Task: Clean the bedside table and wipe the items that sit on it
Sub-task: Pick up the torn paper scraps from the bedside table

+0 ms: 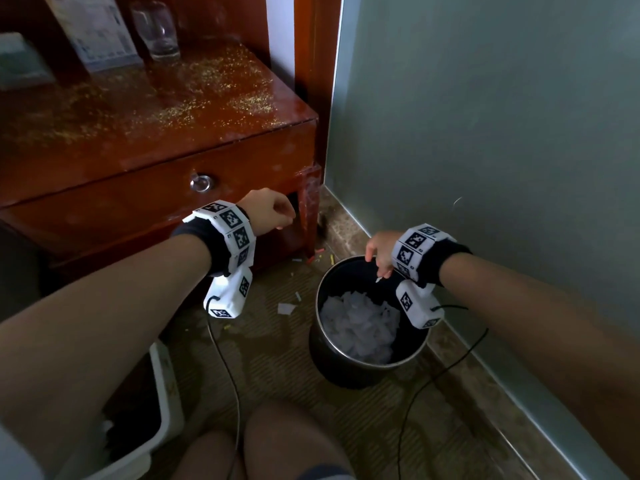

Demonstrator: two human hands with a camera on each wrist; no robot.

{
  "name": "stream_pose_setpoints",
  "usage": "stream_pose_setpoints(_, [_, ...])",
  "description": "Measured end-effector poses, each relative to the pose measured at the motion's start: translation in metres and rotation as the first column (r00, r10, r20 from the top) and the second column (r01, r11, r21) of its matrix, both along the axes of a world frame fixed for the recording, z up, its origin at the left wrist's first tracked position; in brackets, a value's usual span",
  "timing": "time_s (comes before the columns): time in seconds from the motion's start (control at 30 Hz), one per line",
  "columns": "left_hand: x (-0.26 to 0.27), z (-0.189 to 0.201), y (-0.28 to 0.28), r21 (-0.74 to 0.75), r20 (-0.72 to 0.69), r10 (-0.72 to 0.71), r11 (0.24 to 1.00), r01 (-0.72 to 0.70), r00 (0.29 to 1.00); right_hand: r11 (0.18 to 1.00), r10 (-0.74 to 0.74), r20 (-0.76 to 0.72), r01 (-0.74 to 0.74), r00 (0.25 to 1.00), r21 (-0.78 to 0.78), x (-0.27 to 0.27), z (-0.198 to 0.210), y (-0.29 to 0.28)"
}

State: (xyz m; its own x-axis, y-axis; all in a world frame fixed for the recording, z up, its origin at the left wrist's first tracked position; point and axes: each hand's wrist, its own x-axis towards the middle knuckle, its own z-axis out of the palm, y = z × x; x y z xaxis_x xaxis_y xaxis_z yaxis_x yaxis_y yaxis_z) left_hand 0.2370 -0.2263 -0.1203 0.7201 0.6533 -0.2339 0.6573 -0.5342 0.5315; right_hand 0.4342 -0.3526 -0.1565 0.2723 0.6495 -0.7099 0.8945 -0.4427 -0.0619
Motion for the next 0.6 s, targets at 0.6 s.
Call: stream_pose_setpoints(0.6, [0.03, -0.002, -0.039, -0.028, 0.021, -0.102, 0.994, 0.103, 0.995, 0.985, -0.087, -0.011, 0.087, 0.996, 0.149, 0.019, -0.009, -0.041])
